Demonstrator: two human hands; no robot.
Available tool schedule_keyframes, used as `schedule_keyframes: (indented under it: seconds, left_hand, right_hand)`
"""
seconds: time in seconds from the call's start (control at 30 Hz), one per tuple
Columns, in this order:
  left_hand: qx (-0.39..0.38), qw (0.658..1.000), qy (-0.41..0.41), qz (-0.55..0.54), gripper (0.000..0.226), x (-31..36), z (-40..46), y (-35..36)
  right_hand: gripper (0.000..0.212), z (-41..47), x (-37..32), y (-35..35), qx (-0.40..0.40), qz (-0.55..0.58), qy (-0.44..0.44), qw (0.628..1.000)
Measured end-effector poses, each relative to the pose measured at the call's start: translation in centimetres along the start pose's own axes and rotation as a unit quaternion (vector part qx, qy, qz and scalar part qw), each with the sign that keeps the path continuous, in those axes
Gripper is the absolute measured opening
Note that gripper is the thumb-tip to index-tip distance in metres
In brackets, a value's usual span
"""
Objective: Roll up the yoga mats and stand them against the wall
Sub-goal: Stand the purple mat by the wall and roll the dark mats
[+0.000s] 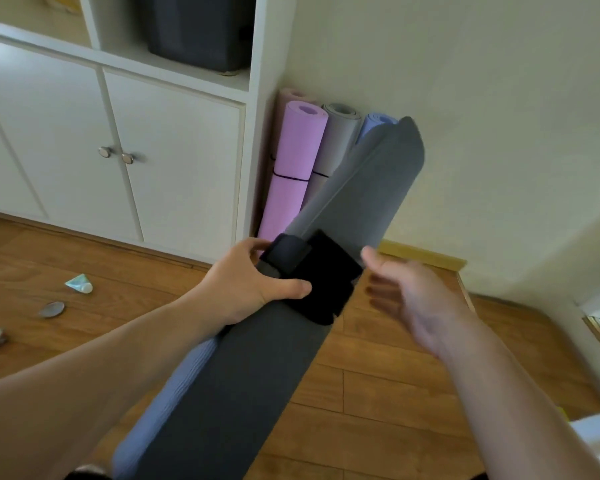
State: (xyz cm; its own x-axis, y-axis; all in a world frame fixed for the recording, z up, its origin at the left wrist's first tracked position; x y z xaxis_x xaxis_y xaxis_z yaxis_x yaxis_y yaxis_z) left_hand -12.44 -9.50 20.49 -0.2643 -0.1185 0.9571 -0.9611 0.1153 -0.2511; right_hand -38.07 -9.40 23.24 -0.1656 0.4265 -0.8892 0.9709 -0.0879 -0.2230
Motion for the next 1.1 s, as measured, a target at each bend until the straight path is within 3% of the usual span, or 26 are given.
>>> schedule_keyframes:
  seconds: [0.03, 0.1, 0.17, 0.33, 0.57, 0.7, 0.83, 1.0, 1.1]
  left_hand:
    - [0.002, 1.0, 0.0, -0.017, 0.111, -0.1, -0.1, -0.1]
    - [-0.008, 0.999, 0.007, -0.038, 0.11, -0.2, -0.3, 0.1]
    - [-0.033, 0.998, 0.023, -0.039, 0.102, 0.1, -0.5, 0.6]
    - [-0.092, 0.993, 0.053, -0.049, 0.099, 0.8, 0.2, 1.1]
    - [-0.083, 0.991, 0.104, -0.03, 0.115, 1.7, 1.7, 1.4]
    - [-0.047, 0.988, 0.146, -0.008, 0.099, 2.6, 3.0, 1.1]
    - [-0.044, 0.99, 0.135, 0.019, 0.085, 0.9, 3.5, 2.2]
    - [-0.038, 0.986, 0.153, 0.047, 0.099, 1.9, 4.7, 2.4]
    - [-0.038, 0.981, 0.169, 0.082, 0.118, 2.3, 4.9, 2.8]
  right_hand:
    - [0.103, -0.3, 0.5, 1.4, -0.078, 0.002, 0.026, 0.997]
    - [0.082, -0.8, 0.7, 3.7, -0.146, 0.002, 0.003, 0.989]
    - [0.066, -0.7, 0.3, 4.4, -0.114, 0.023, -0.042, 0.992]
    - [0.093, 0.1, 0.2, 3.7, -0.06, 0.047, -0.092, 0.993]
    - [0.073, 0.5, -0.8, 3.7, -0.059, -0.034, -0.165, 0.984]
    - [0.066, 0.4, -1.9, 3.5, -0.057, -0.062, -0.196, 0.977]
    - [0.072, 1.1, -1.2, 4.4, -0.045, -0.099, -0.186, 0.977]
    - [0.091, 1.4, -2.0, 3.0, 0.005, -0.137, -0.232, 0.963]
    - [0.128, 1.4, -1.7, 2.4, 0.017, -0.187, -0.24, 0.953]
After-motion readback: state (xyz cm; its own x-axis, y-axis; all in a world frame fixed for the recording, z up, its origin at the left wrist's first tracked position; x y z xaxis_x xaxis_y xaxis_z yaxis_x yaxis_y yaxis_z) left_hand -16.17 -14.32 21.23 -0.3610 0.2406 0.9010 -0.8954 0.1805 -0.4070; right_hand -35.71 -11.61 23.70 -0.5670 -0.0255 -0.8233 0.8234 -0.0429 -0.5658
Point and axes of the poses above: each hand's wrist, its own z-axis towards the middle knuckle, its own y-axis out of the palm, x = y × z, the point moved 5 cm from there along z, towards the middle knuckle, and after that the axes turned 3 degrees about y, right-handed, at the moved point
